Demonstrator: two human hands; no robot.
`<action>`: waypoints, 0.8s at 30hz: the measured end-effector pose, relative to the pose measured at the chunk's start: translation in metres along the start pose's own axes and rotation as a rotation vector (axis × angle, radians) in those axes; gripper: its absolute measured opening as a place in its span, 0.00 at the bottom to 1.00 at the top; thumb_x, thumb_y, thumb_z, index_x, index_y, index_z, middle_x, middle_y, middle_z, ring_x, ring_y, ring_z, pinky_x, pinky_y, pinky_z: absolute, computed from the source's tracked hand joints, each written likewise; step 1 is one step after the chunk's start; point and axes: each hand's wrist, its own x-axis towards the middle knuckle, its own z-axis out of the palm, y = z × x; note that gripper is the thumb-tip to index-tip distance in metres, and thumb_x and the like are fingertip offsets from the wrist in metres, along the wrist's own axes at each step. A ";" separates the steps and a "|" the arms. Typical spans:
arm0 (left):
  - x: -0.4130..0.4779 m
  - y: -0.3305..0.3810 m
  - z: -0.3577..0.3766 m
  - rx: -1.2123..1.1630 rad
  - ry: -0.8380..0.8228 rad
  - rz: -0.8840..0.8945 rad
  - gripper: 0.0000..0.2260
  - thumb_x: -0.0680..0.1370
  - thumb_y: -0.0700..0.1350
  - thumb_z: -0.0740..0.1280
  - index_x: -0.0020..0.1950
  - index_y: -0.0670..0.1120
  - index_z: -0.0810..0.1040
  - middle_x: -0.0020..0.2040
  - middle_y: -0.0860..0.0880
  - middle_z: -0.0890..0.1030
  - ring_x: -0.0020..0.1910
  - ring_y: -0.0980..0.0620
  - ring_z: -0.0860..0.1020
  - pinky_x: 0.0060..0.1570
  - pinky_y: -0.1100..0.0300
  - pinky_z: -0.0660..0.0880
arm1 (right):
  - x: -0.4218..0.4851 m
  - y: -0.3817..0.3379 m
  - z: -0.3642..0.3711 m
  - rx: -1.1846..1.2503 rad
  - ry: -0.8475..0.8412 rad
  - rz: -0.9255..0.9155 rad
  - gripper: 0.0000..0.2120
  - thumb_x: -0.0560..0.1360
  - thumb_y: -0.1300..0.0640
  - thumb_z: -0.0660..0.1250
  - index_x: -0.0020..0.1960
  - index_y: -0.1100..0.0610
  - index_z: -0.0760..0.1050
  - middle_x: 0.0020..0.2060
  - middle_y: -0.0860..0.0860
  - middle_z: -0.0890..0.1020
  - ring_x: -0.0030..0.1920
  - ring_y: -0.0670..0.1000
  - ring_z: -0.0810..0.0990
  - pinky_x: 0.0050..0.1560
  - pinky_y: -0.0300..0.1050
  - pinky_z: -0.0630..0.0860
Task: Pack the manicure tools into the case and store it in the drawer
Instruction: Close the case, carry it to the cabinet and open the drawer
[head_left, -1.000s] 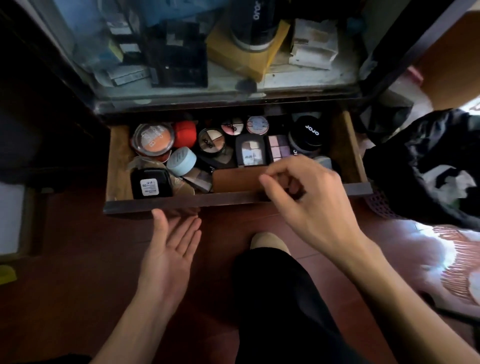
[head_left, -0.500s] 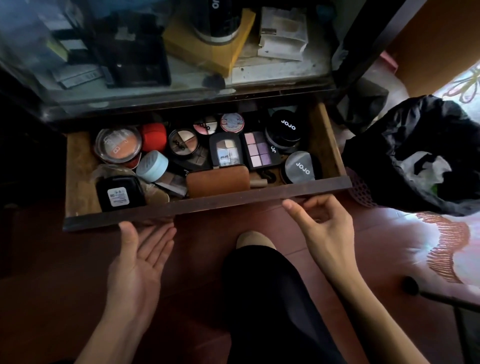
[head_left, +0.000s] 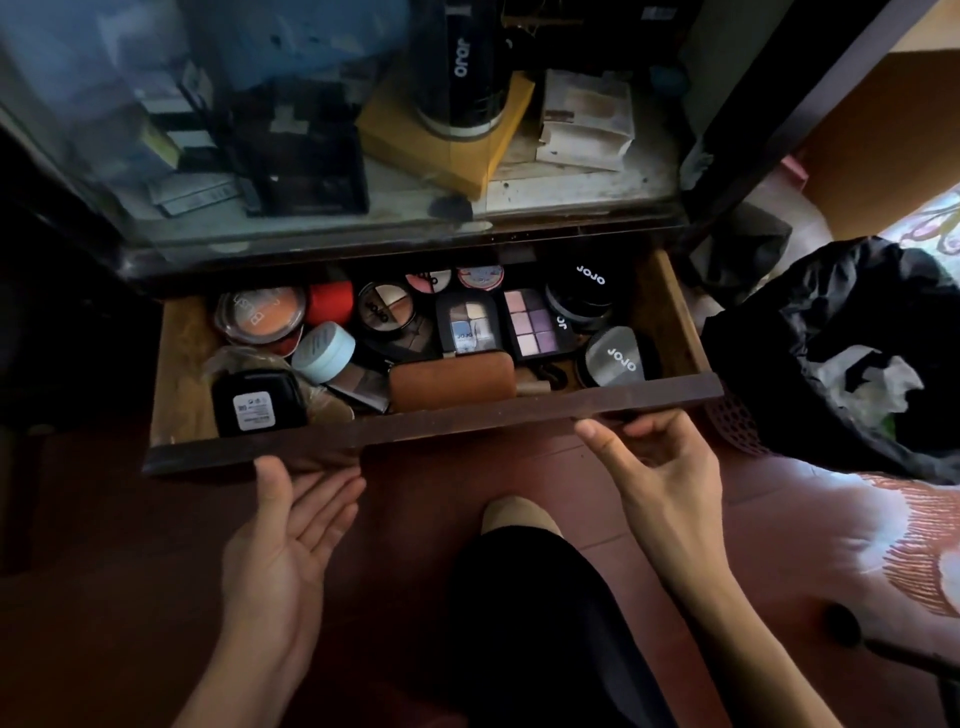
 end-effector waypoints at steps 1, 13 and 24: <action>0.001 0.002 0.002 -0.005 0.004 0.002 0.35 0.70 0.69 0.63 0.58 0.39 0.80 0.54 0.42 0.88 0.53 0.50 0.87 0.51 0.63 0.83 | 0.003 -0.001 0.002 -0.004 -0.005 -0.005 0.28 0.61 0.30 0.78 0.44 0.51 0.76 0.36 0.47 0.83 0.34 0.38 0.80 0.37 0.29 0.75; 0.016 0.022 0.020 -0.017 -0.001 0.006 0.41 0.70 0.69 0.66 0.66 0.34 0.76 0.56 0.40 0.87 0.57 0.47 0.86 0.50 0.61 0.84 | 0.035 -0.008 0.016 -0.063 -0.017 -0.027 0.27 0.63 0.29 0.78 0.46 0.49 0.77 0.42 0.46 0.84 0.39 0.32 0.80 0.37 0.24 0.73; 0.032 0.038 0.026 -0.023 -0.041 -0.027 0.35 0.72 0.65 0.66 0.62 0.34 0.77 0.56 0.38 0.87 0.57 0.47 0.86 0.51 0.60 0.84 | 0.054 -0.014 0.027 -0.062 -0.010 -0.028 0.27 0.63 0.27 0.78 0.45 0.48 0.77 0.38 0.44 0.83 0.36 0.32 0.80 0.39 0.36 0.72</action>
